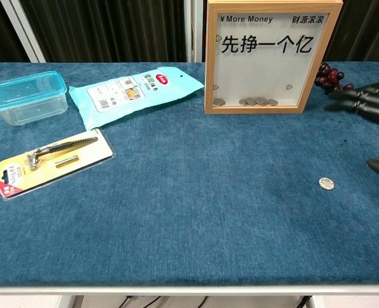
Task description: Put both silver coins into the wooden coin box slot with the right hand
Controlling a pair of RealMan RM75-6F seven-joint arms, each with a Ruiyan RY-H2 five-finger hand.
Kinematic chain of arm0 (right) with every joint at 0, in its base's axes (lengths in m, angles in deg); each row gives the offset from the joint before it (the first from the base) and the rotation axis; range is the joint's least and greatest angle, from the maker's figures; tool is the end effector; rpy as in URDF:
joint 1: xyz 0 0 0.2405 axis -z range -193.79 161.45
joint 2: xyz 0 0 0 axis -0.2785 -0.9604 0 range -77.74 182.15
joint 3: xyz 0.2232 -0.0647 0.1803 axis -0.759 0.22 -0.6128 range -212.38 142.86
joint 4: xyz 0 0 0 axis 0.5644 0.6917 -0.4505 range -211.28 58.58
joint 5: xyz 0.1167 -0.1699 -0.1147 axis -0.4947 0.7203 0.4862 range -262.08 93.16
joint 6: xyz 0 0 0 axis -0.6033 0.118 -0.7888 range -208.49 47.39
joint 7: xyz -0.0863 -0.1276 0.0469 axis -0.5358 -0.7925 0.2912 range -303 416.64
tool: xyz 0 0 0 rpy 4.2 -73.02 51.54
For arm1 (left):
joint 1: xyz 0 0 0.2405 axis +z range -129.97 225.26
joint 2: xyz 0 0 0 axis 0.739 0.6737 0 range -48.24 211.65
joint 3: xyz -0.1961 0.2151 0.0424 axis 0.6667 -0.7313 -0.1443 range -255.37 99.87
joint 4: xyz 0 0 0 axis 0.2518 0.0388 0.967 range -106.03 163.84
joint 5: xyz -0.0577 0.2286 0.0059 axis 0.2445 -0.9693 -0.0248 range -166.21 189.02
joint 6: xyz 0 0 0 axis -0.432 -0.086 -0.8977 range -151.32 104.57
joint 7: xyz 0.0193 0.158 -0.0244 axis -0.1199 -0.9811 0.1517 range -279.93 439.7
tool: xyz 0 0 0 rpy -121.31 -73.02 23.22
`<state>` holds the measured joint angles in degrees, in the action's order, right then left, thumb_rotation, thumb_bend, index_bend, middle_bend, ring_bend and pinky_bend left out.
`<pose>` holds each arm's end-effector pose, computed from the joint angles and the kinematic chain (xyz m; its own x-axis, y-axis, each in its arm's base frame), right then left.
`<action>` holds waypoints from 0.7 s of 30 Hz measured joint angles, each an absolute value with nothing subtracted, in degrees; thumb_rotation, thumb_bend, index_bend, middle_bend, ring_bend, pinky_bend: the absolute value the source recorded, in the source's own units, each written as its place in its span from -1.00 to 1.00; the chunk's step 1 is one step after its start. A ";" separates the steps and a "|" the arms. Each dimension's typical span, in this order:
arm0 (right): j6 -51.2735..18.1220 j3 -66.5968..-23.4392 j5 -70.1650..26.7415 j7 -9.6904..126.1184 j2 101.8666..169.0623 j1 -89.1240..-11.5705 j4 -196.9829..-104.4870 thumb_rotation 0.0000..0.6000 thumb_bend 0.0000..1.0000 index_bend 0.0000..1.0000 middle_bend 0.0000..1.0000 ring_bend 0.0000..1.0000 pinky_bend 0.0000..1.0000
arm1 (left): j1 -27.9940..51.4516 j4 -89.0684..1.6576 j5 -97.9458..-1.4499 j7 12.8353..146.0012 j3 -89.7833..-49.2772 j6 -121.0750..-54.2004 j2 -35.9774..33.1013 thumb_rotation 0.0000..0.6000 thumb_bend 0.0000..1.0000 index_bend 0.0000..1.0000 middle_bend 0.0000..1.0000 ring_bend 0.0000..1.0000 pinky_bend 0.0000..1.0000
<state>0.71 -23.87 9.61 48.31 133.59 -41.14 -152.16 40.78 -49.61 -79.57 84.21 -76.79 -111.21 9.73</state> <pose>-0.3037 -0.2602 0.0150 0.6002 -0.0609 0.7975 -0.7060 -0.5089 0.4925 -0.3731 0.2110 0.1222 0.4256 -0.0287 0.9045 0.8968 -0.1201 -0.4258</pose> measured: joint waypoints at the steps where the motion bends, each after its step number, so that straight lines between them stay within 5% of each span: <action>1: 0.06 -24.00 9.39 48.76 133.92 -41.01 -151.81 1.00 -0.28 -0.68 -1.00 -1.00 -1.00 | 40.81 -49.51 -79.52 84.31 -76.80 -111.23 9.69 1.00 -1.00 -1.00 -1.00 -1.00 -1.00; 21: -5.97 -26.79 8.87 53.94 140.05 -38.80 -143.41 1.00 -0.44 -0.54 -0.99 -1.00 -1.00 | 40.71 -47.23 -78.97 86.39 -76.94 -110.36 9.05 1.00 -1.00 -1.00 -1.00 -1.00 -1.00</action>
